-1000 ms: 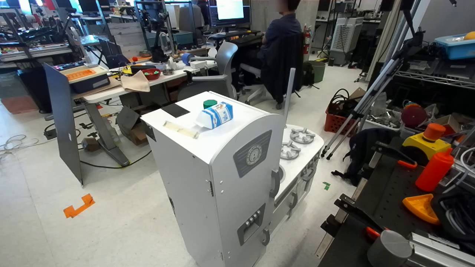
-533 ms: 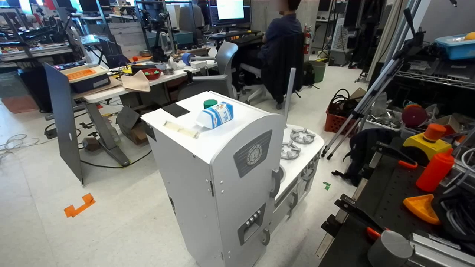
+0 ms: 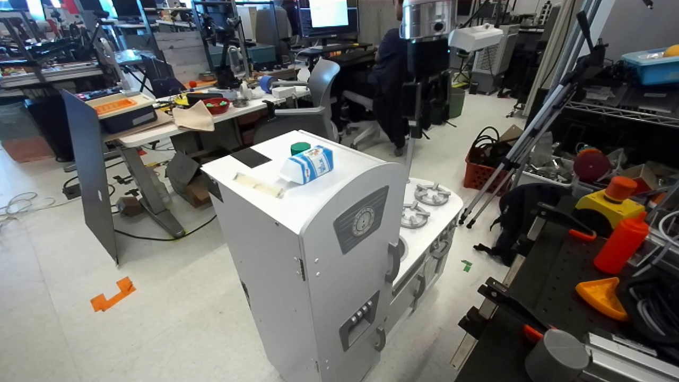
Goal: Open the cupboard door
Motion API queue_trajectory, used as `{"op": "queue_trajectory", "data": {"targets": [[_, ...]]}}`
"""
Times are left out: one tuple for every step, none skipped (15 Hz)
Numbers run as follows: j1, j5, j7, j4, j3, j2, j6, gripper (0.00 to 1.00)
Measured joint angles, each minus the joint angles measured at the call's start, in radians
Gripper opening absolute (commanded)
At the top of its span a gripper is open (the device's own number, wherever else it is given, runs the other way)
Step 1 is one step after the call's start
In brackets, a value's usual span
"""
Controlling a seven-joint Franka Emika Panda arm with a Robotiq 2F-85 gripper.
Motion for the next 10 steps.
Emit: {"op": "queue_trajectory", "data": {"targets": [[0.011, 0.0, 0.01, 0.018, 0.007, 0.025, 0.016, 1.0], [0.022, -0.002, 0.021, 0.034, 0.013, 0.045, 0.029, 1.0], [0.035, -0.005, 0.033, 0.049, 0.016, 0.062, 0.034, 1.0], [0.049, -0.008, 0.046, 0.064, 0.018, 0.079, 0.038, 1.0], [0.065, -0.011, 0.06, 0.08, 0.019, 0.097, 0.038, 1.0], [0.08, -0.018, 0.075, 0.092, 0.019, 0.113, 0.039, 1.0], [0.095, -0.028, 0.092, 0.101, 0.019, 0.129, 0.04, 1.0], [0.112, -0.045, 0.114, 0.109, 0.019, 0.146, 0.043, 1.0], [0.126, -0.063, 0.134, 0.116, 0.019, 0.159, 0.044, 1.0], [0.143, -0.091, 0.158, 0.12, 0.015, 0.17, 0.044, 1.0]]}}
